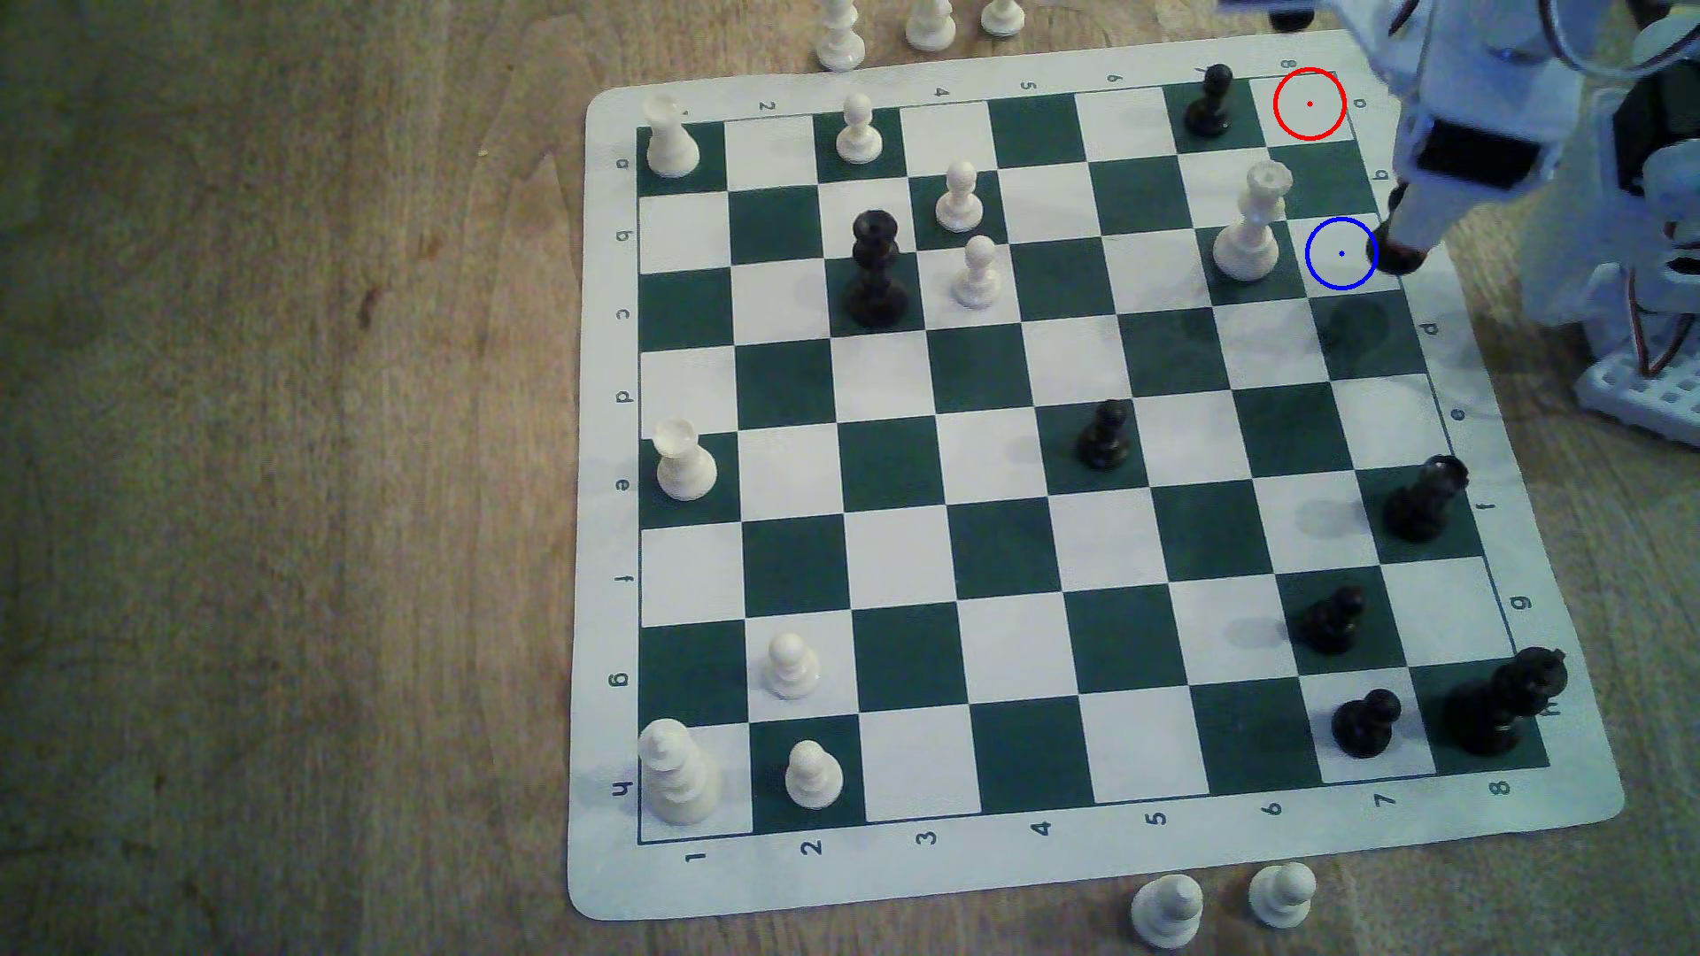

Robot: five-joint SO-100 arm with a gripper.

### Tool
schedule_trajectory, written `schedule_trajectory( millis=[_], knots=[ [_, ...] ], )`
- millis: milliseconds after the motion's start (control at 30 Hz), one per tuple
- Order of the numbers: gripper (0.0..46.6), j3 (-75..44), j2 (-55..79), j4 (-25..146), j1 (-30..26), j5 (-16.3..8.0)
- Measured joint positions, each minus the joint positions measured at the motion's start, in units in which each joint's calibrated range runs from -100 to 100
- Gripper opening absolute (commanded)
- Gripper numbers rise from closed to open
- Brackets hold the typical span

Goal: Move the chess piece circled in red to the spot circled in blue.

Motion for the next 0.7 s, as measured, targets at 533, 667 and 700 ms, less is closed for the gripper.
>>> schedule_trajectory(
  millis=[533,667,700],
  knots=[
    [0.3,3.3,1.9,-5.7,2.1,2.3],
    [0.3,3.7,2.7,-6.5,3.8,3.3],
    [0.3,3.7,2.8,-6.7,4.1,3.5]
  ],
)
